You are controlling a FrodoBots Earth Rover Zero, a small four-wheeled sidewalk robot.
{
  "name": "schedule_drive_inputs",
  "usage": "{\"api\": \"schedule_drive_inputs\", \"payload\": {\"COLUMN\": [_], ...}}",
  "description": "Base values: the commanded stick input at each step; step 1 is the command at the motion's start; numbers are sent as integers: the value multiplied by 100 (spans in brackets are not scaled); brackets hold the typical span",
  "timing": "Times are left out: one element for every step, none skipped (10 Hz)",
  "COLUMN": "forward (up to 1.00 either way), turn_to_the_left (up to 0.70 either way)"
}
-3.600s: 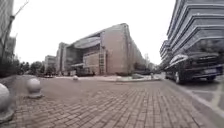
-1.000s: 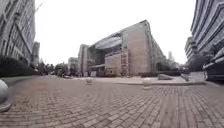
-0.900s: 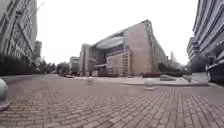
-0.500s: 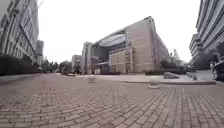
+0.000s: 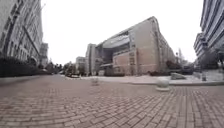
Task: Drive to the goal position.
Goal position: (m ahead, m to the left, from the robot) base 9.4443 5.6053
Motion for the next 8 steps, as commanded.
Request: {"api": "schedule_drive_inputs", "payload": {"forward": [70, 70, 70, 70, 70, 70, 70, 70], "turn_to_the_left": [14, 14, 14, 14, 14, 14, 14, 14]}}
